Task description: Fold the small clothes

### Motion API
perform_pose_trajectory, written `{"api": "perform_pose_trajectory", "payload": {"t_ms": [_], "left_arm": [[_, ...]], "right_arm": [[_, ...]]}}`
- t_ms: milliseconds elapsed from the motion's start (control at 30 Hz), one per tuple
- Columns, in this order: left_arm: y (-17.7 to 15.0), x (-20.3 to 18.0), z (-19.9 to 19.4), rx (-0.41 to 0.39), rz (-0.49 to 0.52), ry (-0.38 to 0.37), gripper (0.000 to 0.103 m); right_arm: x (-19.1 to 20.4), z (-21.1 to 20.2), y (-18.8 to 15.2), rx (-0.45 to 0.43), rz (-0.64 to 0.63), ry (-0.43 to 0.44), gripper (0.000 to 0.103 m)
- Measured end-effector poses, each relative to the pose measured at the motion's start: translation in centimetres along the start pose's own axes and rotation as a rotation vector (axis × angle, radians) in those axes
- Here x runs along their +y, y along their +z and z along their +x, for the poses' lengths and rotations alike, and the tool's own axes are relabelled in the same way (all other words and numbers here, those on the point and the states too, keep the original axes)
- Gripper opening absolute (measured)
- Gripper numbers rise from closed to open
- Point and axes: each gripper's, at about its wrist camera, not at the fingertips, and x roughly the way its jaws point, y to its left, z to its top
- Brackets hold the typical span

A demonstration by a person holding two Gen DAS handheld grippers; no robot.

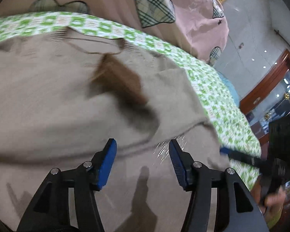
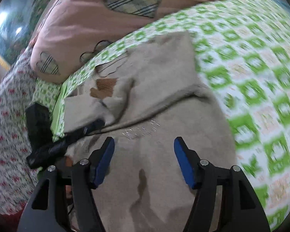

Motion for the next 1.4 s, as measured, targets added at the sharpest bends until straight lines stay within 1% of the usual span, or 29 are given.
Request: {"api": "perform_pose_trajectory", "payload": {"t_ms": [67,167,200,233,267,300,333,433,500,533,567,633,700,733,767,833,900,967,1000,1033,1100,1133,1167,1200,1233,1267,1333,1367,1400], "left_arm": [[-0.8,1.4,-2.4,-0.018,-0.010,0.050,0.057],[-1.4,4.6,-6.0,-0.071,-0.056,0.183,0.057],[-1.5,6.0,-7.3,-0.092,-0.078,0.259,0.058],[-1.6,7.2,-8.3,-0.112,-0.096,0.317,0.058],[-1.8,8.8,-9.5,-0.142,-0.117,0.387,0.063],[-1.9,9.8,-10.0,-0.148,-0.131,0.418,0.066],[-2.0,11.3,-10.5,-0.144,-0.163,0.458,0.066],[-2.4,14.3,-10.9,-0.132,-0.237,0.506,0.066],[-2.3,15.5,-10.8,-0.134,-0.285,0.523,0.066],[-2.1,15.9,-10.7,-0.139,-0.302,0.522,0.066],[-1.8,15.9,-10.5,-0.147,-0.310,0.525,0.066],[-1.1,15.9,-10.1,-0.151,-0.309,0.544,0.066],[-0.6,15.9,-9.6,-0.152,-0.319,0.568,0.065],[-0.5,15.6,-9.2,-0.153,-0.325,0.576,0.065],[-0.4,15.5,-8.9,-0.156,-0.326,0.584,0.065],[-0.8,15.5,-8.9,-0.165,-0.327,0.594,0.065],[-1.0,15.3,-9.0,-0.167,-0.327,0.587,0.065],[-1.2,15.2,-9.1,-0.165,-0.327,0.575,0.065],[-1.2,15.3,-9.2,-0.166,-0.326,0.567,0.065],[-1.4,15.3,-9.3,-0.166,-0.326,0.562,0.065],[-1.6,15.3,-9.4,-0.161,-0.322,0.558,0.065],[-1.5,15.2,-9.3,-0.158,-0.318,0.561,0.065],[-1.4,15.1,-9.2,-0.156,-0.314,0.564,0.065],[-1.4,15.1,-9.1,-0.155,-0.311,0.568,0.065],[-1.4,15.1,-9.1,-0.155,-0.313,0.570,0.065],[-1.4,15.1,-9.2,-0.158,-0.321,0.572,0.065],[-1.5,15.4,-9.4,-0.166,-0.337,0.569,0.065],[-1.5,15.4,-9.4,-0.169,-0.342,0.566,0.065],[-1.5,15.4,-9.3,-0.169,-0.341,0.567,0.065]], "right_arm": [[1.6,1.3,1.1,0.010,-0.065,0.002,0.065],[4.5,3.7,3.0,0.012,-0.186,-0.022,0.065],[5.1,4.4,3.5,0.008,-0.219,-0.036,0.065],[6.1,5.4,4.1,0.003,-0.267,-0.060,0.065],[6.4,6.2,4.5,0.003,-0.295,-0.075,0.065],[7.3,7.4,4.9,0.006,-0.329,-0.103,0.065],[8.2,8.5,5.1,0.008,-0.356,-0.136,0.065],[9.3,11.4,5.6,0.017,-0.398,-0.175,0.065],[9.6,13.2,5.8,0.012,-0.412,-0.232,0.062],[9.4,13.6,6.0,-0.006,-0.403,-0.265,0.041],[8.7,13.6,6.2,-0.017,-0.369,-0.266,0.022],[7.0,12.1,6.8,-0.065,-0.253,-0.216,0.017],[5.3,9.5,6.8,-0.153,-0.158,-0.158,0.014],[4.7,8.6,6.6,-0.178,-0.128,-0.157,0.009],[3.9,8.0,6.3,-0.183,-0.098,-0.162,0.009],[2.1,8.5,5.8,-0.115,-0.046,-0.140,0.009],[0.9,9.4,5.1,-0.064,-0.017,-0.144,0.009],[-0.1,9.8,4.7,-0.027,0.029,-0.113,0.010],[-0.5,9.5,4.4,-0.029,0.065,-0.084,0.011],[-0.8,9.1,4.3,-0.037,0.091,-0.058,0.015],[-1.1,8.7,4.3,-0.055,0.122,-0.023,0.036],[-1.3,8.6,4.4,-0.062,0.139,-0.007,0.054],[-1.5,8.5,4.6,-0.077,0.154,-0.002,0.055],[-1.6,8.6,5.0,-0.083,0.158,-0.012,0.052],[-1.3,8.8,5.4,-0.079,0.151,-0.025,0.028],[-1.3,8.7,5.9,-0.074,0.141,-0.047,0.008],[-1.2,7.0,6.4,-0.145,0.127,-0.042,0.007],[-0.8,5.8,6.5,-0.193,0.094,-0.060,0.007],[-0.5,5.5,6.6,-0.211,0.073,-0.091,0.007]]}}
